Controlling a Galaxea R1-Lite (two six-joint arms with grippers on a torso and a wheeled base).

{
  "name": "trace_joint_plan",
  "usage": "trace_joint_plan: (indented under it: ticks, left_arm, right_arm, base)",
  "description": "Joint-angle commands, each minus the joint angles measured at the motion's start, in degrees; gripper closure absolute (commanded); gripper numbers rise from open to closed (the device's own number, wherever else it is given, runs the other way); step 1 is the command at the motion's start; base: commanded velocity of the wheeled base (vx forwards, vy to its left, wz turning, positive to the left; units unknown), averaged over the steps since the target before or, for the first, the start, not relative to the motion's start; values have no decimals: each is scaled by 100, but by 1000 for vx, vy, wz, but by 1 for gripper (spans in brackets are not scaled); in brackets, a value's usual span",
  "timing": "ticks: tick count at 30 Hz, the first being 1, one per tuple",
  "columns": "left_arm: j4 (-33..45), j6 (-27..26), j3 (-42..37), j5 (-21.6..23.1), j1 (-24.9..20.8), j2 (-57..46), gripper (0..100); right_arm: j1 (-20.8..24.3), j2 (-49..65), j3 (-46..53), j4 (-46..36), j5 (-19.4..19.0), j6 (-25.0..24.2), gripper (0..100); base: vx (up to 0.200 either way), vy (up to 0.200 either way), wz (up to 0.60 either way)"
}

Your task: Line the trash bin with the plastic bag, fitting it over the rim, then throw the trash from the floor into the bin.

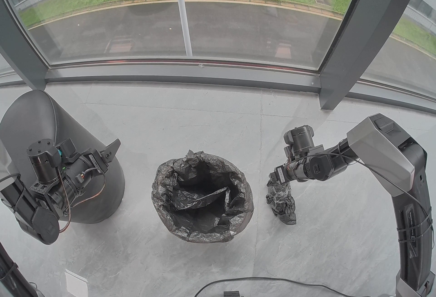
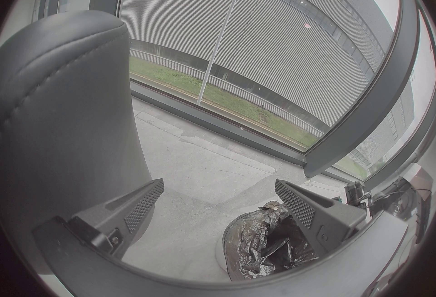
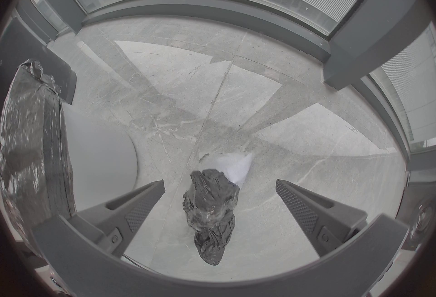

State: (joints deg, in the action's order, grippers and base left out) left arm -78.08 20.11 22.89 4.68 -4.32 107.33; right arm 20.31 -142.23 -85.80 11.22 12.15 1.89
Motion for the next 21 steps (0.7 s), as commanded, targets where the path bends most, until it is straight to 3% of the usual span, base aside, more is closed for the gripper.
trace_joint_plan:
  ticks: [1, 9, 14, 15, 16, 21]
  left_arm:
    - [-14, 1, -39, -2, -17, 43, 0]
    - [-14, 10, -4, -2, -34, 148, 0]
    - [-58, 28, -22, -11, -43, 245, 0]
    - [-58, 36, -13, -20, -52, 245, 0]
    - [-58, 36, -13, -20, -43, 236, 0]
    - [-58, 28, -4, -20, -43, 245, 0]
  right_arm:
    - [-53, -420, -1167, -928, -64, 145, 0]
    - [52, -807, -1616, -1192, -73, 84, 0]
    - [114, -1079, -1994, -1245, -55, -303, 0]
    - [158, -1272, -2310, -1253, -11, -716, 0]
    - [158, -1334, -2468, -1297, -11, -813, 0]
    - [149, -1343, -2626, -1746, -73, -795, 0]
  base:
    - [0, 0, 0]
    - [0, 0, 0]
    - [0, 0, 0]
    - [0, 0, 0]
    - [0, 0, 0]
    - [0, 0, 0]
